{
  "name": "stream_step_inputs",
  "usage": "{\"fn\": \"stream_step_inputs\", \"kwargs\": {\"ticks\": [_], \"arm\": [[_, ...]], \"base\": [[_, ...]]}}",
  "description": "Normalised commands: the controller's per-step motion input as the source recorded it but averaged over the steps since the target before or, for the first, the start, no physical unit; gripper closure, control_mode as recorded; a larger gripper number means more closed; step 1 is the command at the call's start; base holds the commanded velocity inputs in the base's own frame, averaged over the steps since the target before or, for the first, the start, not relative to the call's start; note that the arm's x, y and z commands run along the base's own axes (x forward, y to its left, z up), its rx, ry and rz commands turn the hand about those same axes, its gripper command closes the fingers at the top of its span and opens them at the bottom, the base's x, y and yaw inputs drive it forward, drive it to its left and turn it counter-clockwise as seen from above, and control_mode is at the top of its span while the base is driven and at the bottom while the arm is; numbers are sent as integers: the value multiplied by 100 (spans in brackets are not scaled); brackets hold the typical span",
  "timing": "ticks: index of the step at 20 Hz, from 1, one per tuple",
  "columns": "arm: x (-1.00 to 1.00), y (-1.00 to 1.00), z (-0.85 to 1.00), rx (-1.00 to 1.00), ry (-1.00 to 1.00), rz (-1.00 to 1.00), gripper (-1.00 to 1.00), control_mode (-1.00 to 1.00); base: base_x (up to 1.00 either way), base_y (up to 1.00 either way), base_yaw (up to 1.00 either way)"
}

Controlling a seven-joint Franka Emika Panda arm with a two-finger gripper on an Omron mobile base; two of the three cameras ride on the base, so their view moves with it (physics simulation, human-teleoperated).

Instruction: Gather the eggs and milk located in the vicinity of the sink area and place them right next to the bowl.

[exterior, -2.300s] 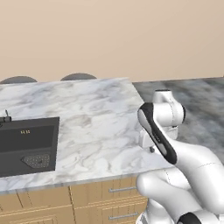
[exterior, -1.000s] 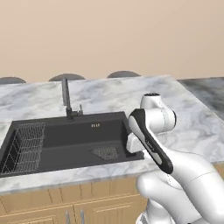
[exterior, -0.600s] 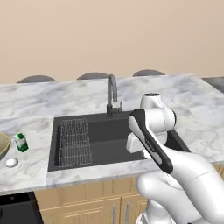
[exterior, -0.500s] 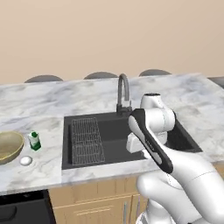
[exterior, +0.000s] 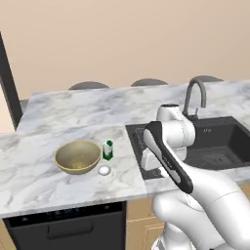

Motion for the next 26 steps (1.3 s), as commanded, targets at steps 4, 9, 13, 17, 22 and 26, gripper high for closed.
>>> {"fn": "stream_step_inputs", "kwargs": {"ticks": [4, 9, 13, 17, 22, 26], "arm": [[0, 0, 0, 0, 0, 0, 100, 100], [0, 0, 0, 0, 0, 0, 100, 100], [0, 20, 0, 0, 0, 0, 100, -100], [0, -6, 0, 0, 0, 3, 100, -100], [-11, -57, -2, 2, -8, 13, 100, -100], [-16, -64, -1, 4, -12, 8, 100, -100]], "base": [[0, 100, 0], [0, 92, 0], [0, 0, 0], [0, 0, 0], [0, 0, 0], [0, 0, 0]]}}
